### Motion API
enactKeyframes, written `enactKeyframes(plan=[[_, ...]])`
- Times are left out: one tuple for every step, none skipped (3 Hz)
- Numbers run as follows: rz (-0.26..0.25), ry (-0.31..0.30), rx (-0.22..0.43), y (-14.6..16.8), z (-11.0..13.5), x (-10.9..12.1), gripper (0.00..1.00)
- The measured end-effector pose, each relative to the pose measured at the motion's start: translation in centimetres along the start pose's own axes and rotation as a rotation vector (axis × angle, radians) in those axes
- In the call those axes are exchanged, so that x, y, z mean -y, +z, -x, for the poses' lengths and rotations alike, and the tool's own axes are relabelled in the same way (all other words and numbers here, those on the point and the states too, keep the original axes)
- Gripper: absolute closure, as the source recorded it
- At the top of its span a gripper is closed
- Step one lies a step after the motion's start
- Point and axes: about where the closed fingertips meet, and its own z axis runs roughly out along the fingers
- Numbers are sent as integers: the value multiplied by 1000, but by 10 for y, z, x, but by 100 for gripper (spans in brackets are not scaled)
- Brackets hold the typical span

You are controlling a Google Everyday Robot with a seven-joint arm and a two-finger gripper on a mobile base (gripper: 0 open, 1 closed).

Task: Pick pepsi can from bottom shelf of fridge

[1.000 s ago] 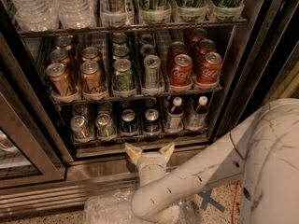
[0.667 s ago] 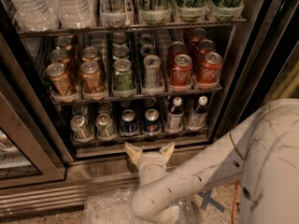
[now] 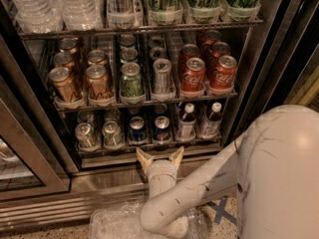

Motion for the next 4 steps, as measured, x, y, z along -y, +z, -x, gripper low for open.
enactKeyframes(plan=[[-17,-17,58,10,-2,4,14],[-30,-13,117,19,-2,7,12],[-19,-12,162,22,-2,2,31],[-4,-6,192,24,-3,-4,36]])
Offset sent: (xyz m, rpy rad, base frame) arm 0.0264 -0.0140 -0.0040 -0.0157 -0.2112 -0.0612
